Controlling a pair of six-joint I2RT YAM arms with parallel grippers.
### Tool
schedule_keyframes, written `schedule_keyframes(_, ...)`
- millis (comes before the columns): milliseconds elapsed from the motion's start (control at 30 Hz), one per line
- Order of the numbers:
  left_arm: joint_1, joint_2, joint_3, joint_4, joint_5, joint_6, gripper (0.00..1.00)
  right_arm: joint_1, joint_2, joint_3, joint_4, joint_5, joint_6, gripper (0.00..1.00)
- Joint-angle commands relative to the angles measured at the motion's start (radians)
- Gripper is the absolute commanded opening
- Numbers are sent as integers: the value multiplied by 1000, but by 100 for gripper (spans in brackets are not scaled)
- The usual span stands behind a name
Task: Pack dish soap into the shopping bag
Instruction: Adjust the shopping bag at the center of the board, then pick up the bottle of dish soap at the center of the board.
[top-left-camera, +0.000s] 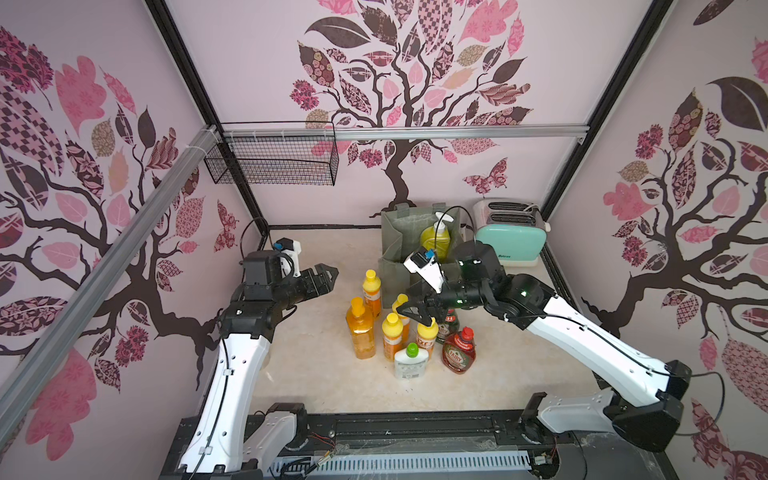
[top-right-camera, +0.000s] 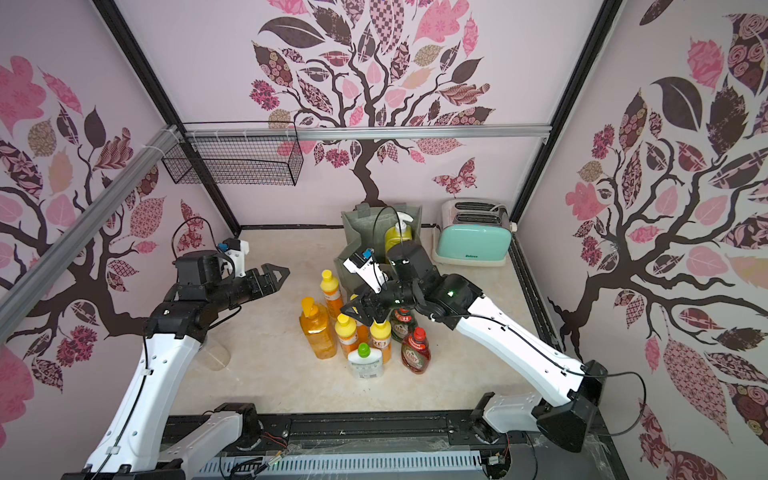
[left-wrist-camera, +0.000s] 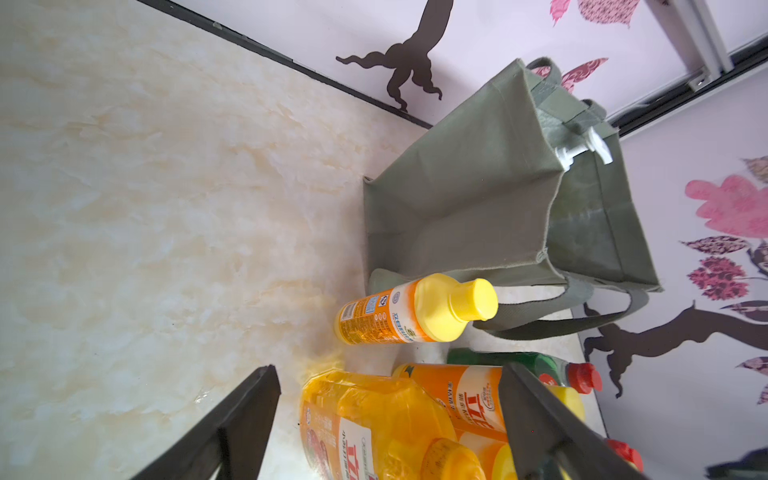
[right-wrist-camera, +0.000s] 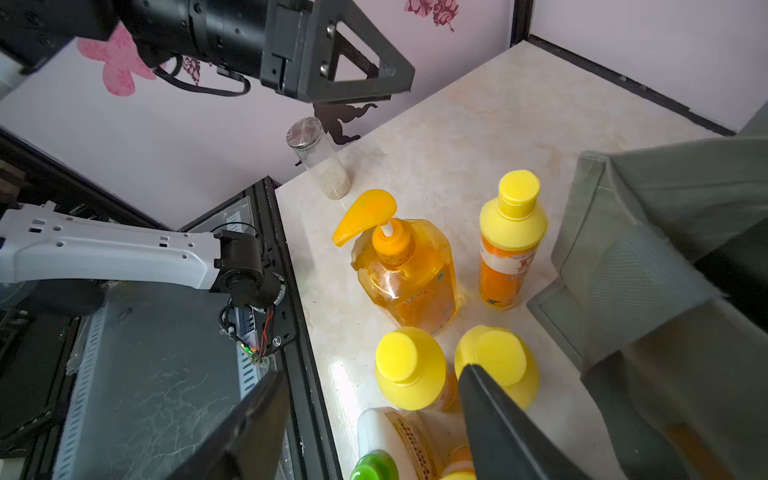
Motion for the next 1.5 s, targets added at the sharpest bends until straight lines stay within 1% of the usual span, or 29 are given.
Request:
schedule_keyframes(0,6,-53,-15,18,50,-12,86,32,30,35,-21,34,-93,71)
schedule_keyframes(67,7,-71,-42,23,62,-15,85,50,59,40,-12,53,-127,71)
schedule_keyframes(200,6,-91,-108,49,131,-21,83,53,119,56,1,44,-178,72)
schedule_keyframes(367,7,-108,-168,26,131,-20,72,56,162,49,90,18,-195,73)
schedule_keyframes(567,5,-105,-207,7,124,-15,71,73,245,105,107,21,-232,73)
schedule_keyframes(667,6,-74,-212,-10,149,5,70,78,285,133,113,17,-245,73)
schedule_keyframes(767,6,-61,-221,-37,148,27,68,84,318,153,117,17,-262,73)
schedule_keyframes(900,6,-78,-257,-40,137,29,65,95,355,168,123,12,-275,73)
schedule_keyframes(967,4,-75,-277,-34,151,25,64,99,366,167,137,5,-276,72)
schedule_keyframes(1133,-31,-50,-274,-32,150,21,63,118,397,176,150,-7,-277,72)
schedule_keyframes(1267,-57,-19,-276,-22,156,17,63,132,413,176,160,8,-278,71)
schedule_keyframes(1467,-78,-4,-281,-14,141,14,64,146,433,172,204,41,-274,65)
